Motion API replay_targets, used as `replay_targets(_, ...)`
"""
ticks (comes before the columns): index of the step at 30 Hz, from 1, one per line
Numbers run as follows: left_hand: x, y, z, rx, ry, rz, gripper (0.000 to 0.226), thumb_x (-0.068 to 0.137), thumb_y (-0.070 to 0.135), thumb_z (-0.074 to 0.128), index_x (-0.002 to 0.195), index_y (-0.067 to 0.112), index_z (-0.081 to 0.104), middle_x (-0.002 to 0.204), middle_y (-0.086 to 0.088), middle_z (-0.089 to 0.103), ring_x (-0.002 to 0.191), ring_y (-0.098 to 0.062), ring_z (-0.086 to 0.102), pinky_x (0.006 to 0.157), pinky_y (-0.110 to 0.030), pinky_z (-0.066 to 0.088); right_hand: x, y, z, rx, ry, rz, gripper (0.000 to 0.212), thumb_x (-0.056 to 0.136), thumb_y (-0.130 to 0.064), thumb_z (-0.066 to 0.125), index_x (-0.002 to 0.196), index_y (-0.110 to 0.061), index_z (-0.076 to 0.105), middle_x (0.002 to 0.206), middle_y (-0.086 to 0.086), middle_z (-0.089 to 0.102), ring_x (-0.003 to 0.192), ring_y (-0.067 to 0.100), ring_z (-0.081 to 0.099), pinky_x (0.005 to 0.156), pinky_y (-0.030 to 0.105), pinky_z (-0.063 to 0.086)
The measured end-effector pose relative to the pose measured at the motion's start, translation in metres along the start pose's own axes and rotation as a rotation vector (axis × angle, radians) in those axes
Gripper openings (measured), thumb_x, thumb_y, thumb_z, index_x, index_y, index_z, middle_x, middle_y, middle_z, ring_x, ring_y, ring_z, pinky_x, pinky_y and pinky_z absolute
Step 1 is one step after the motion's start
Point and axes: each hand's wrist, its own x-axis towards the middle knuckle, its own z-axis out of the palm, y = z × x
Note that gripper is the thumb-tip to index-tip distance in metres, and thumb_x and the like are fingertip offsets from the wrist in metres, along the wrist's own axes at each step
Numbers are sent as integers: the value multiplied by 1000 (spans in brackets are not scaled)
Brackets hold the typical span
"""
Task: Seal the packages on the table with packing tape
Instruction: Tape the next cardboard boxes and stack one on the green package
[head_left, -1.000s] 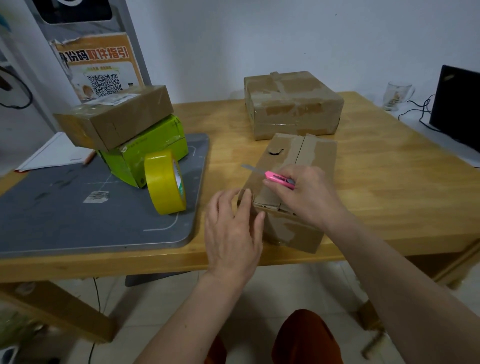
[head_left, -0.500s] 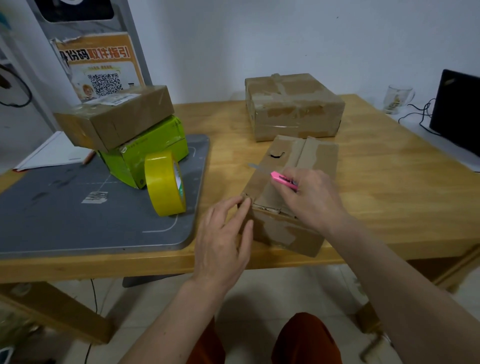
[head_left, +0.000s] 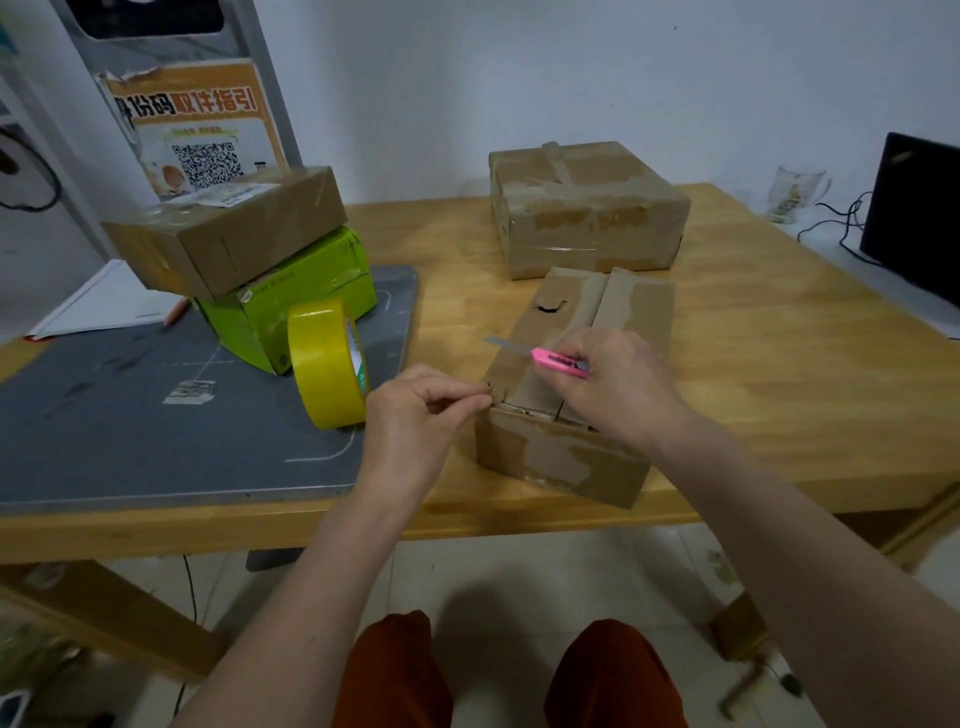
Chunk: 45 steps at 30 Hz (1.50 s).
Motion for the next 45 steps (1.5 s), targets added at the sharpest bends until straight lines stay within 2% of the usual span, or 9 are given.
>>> replay_targets(6,1,-1,6,34,3,-27,22,74,15,83,72,34,72,76,9,58,73,0,58,65,-11,47,7,-14,-8,158,-165,-40,21,88,-39,68,69,-35,61,84,-14,54,85,15,56,80,42,51)
replay_targets(10,-5,-8,10,71,42,93,9,78,10,79,84,16,78,86,10,63,82,-4,63,72,-14,52,8,-19,-5,143,-192,-62,18,85,-38,71,69,-34,65,97,-11,61,94,16,58,84,43,51)
replay_targets(18,-21,-16,15,348,104,472,15,80,1,76,95,2,76,101,-10,73,94,-20,70,85,-31,56,16,-28,6,84,-129,-16,34,81,-40,76,57,-42,52,78,-19,55,72,4,49,54,22,30)
replay_targets(26,-32,-20,16,490,-19,541,44,78,1,70,121,-4,65,116,-15,64,112,-27,59,97,-33,49,18,-30,5,90,-169,7,22,87,-26,70,71,-37,59,93,-10,63,91,14,59,80,38,53)
replay_targets(31,-19,-8,15,557,5,532,24,78,10,69,99,0,72,91,-10,65,88,-24,59,72,-30,51,16,-8,-14,265,182,155,13,92,-21,63,84,-30,58,81,-13,55,75,5,54,58,21,37)
replay_targets(34,-3,6,15,457,-13,377,29,86,28,54,87,7,75,85,-1,60,85,-13,53,71,-22,42,12,14,-21,199,332,310,6,93,-22,59,96,-21,65,97,-2,59,81,16,56,60,26,40)
replay_targets(37,28,12,22,297,-108,161,25,95,33,54,108,22,73,124,7,57,114,-5,47,95,-25,37,6,32,-19,129,305,436,27,93,-32,61,117,-20,59,122,6,48,110,27,51,80,32,38)
replay_targets(41,57,12,33,171,-576,-150,54,97,47,52,148,41,34,161,10,19,146,-12,18,111,-32,20,-1,44,-8,266,121,479,61,88,-54,59,141,-26,45,134,0,54,117,23,54,92,39,47)
replay_targets(45,49,11,44,122,-587,-329,72,96,49,51,155,36,13,163,8,13,146,-16,20,111,-32,22,5,53,-3,430,66,465,82,79,-56,70,147,-26,36,141,-2,51,119,19,54,93,39,50)
